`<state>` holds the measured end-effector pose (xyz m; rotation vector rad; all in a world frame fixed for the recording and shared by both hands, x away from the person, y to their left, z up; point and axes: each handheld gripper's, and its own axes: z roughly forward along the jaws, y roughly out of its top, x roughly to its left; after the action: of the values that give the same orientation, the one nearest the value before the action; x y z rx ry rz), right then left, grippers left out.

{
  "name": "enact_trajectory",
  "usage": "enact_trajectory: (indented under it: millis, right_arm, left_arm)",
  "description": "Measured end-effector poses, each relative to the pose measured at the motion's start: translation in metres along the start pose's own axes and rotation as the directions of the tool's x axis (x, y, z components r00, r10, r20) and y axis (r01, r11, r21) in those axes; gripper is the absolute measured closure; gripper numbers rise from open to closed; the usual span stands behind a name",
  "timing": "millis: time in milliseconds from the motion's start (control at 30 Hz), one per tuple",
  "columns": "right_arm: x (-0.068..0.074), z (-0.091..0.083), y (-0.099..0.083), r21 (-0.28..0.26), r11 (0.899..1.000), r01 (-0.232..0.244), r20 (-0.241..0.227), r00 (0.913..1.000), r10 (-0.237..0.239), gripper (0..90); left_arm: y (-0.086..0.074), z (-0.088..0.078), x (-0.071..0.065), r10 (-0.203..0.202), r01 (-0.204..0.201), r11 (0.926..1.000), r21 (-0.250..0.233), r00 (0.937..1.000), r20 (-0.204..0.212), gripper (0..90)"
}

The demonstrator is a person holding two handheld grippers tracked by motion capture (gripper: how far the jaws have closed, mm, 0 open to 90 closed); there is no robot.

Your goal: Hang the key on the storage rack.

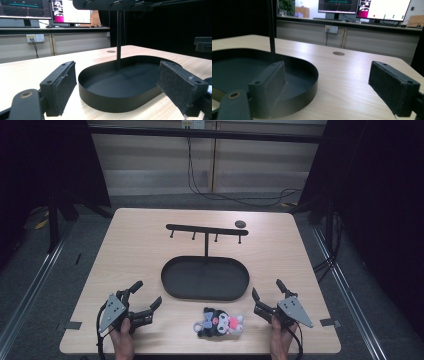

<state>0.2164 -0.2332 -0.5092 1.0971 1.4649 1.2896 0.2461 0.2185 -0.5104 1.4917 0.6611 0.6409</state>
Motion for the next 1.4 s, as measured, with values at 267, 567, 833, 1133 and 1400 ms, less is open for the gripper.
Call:
enact_trajectory:
  millis: [267, 567, 833, 1133, 1400]
  right_arm:
    - [-0.001, 0.002, 0.002, 0.059, 0.998, -0.019, -0.014, 0.9997, 0.02, 13.4]
    - [0.0, 0.001, 0.002, 0.06, 0.998, -0.007, -0.033, 0.9994, 0.009, 13.5]
    - [-0.006, 0.009, 0.004, 0.14, 0.987, -0.078, -0.085, 0.9923, 0.09, 19.1]
    - [0.003, 0.005, 0.016, 0.208, 0.977, -0.041, -0.19, 0.9783, 0.082, 27.3]
    - [0.016, 0.008, 0.034, 0.24, 0.97, 0.032, -0.328, 0.9435, 0.05, 40.5]
  left_arm:
    - [0.0, 0.0, 0.0, 0.002, -0.002, 1.0, -0.001, 1.0, 0.003, 15.5]
    - [0.0, 0.0, 0.0, 0.003, -0.003, 1.0, -0.001, 1.0, 0.003, 15.4]
    - [0.0, 0.0, 0.0, 0.003, -0.003, 1.0, -0.003, 1.0, 0.004, 15.4]
    - [0.0, 0.0, 0.0, 0.001, -0.001, 1.0, -0.001, 1.0, 0.004, 15.4]
    - [0.0, 0.0, 0.0, 0.002, -0.002, 1.0, -0.001, 1.0, 0.003, 15.4]
